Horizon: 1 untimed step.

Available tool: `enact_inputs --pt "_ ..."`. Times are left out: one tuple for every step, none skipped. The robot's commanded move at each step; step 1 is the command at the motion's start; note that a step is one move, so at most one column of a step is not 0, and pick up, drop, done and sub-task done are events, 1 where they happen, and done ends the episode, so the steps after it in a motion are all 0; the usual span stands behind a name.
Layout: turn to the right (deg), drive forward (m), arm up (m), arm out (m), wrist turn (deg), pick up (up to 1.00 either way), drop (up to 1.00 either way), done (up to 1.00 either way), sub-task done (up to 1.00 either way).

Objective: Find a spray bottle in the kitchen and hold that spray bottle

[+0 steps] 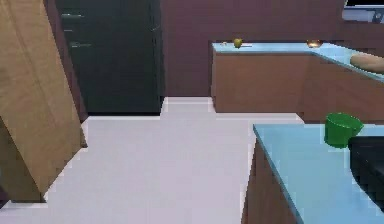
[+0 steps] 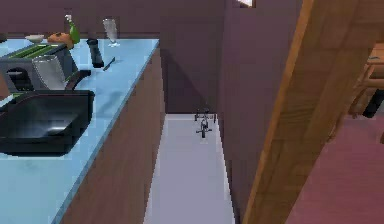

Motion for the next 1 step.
enact_inputs --pt "-9.0 0.0 0.0 0.0 0.0 0.0 0.0 0.0 0.0"
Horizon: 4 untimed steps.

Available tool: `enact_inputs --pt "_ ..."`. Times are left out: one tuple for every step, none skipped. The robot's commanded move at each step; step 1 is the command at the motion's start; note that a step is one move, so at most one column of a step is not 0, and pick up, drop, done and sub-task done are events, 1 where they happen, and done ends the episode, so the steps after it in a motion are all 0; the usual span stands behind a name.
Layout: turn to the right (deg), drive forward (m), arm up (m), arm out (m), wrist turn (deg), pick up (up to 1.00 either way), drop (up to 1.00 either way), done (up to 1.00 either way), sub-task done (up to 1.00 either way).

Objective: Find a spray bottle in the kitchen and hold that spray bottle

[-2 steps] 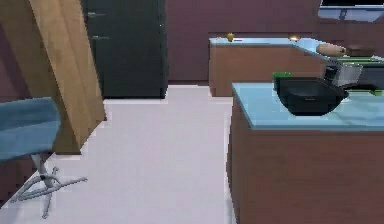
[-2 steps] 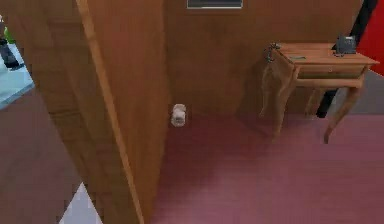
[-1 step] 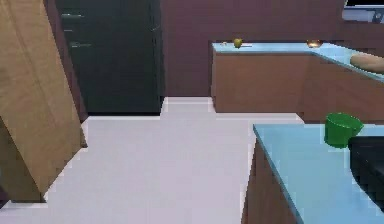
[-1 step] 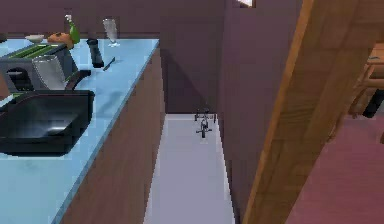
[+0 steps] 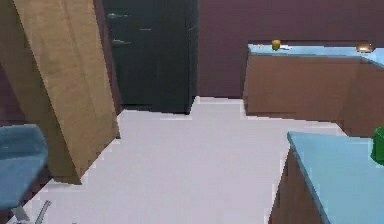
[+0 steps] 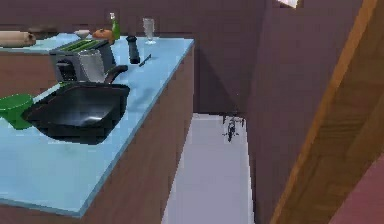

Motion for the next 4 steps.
enact_inputs --pt "0.0 1.0 0.0 0.0 0.0 0.0 0.0 0.0 0.0" --pt "-15.0 0.0 0.0 0.0 0.0 0.0 0.0 0.0 0.0" --pt "0.0 0.1 0.0 0.0 0.0 0.0 0.0 0.0 0.0" --pt "45.0 0.0 0.0 0.0 0.0 0.0 0.0 0.0 0.0"
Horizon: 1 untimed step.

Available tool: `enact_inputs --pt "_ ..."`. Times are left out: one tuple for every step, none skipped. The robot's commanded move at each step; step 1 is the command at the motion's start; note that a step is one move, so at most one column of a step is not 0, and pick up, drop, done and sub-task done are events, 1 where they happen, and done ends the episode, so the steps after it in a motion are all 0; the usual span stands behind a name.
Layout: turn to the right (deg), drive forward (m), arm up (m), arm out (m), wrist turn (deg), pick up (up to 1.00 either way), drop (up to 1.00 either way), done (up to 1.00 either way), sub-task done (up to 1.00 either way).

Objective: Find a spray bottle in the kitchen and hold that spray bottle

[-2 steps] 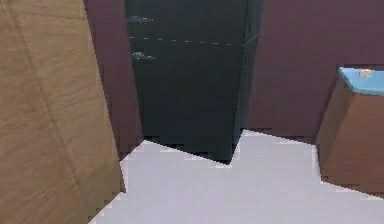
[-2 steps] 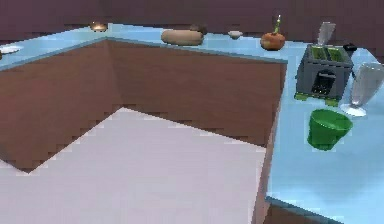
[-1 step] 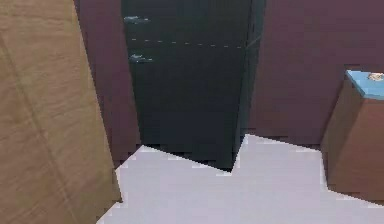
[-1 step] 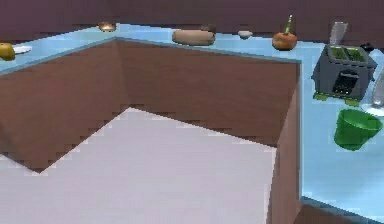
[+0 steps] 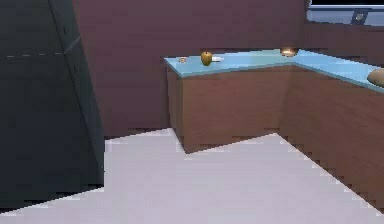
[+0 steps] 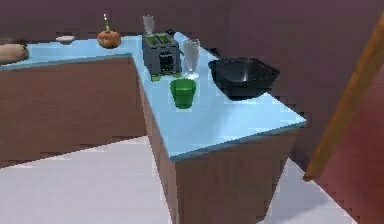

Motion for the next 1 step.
enact_inputs --pt "18.0 0.0 0.0 0.0 0.0 0.0 0.0 0.0 0.0"
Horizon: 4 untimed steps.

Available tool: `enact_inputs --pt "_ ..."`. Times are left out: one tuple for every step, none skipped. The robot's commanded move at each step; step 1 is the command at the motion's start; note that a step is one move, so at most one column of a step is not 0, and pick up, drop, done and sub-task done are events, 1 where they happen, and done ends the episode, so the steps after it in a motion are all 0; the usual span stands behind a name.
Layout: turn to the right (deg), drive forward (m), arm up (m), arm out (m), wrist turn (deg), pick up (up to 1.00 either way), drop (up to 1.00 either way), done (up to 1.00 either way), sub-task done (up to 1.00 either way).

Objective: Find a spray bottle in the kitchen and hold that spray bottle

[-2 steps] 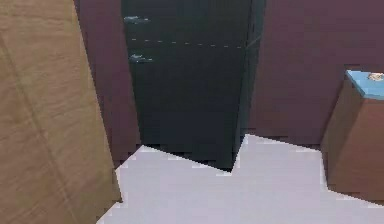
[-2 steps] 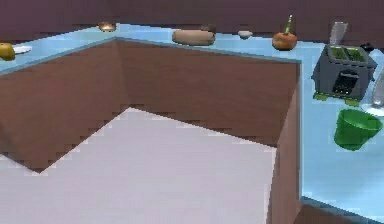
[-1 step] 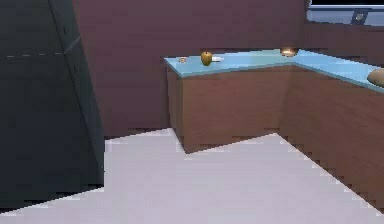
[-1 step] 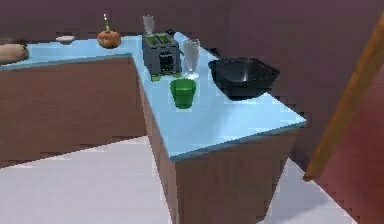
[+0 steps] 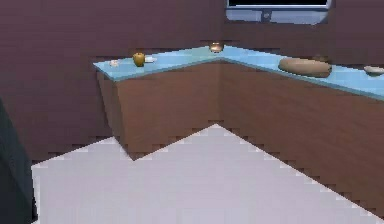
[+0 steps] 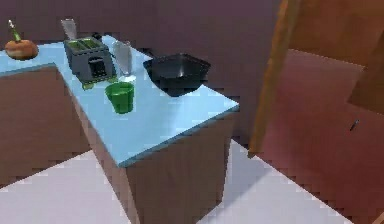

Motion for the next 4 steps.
enact_inputs --pt "0.0 0.35 0.0 0.0 0.0 0.0 0.0 0.0 0.0" --pt "45.0 0.0 0.0 0.0 0.0 0.0 0.0 0.0 0.0" --pt "3.0 0.0 0.0 0.0 0.0 0.0 0.0 0.0 0.0" --pt "0.0 1.0 0.0 0.0 0.0 0.0 0.0 0.0 0.0"
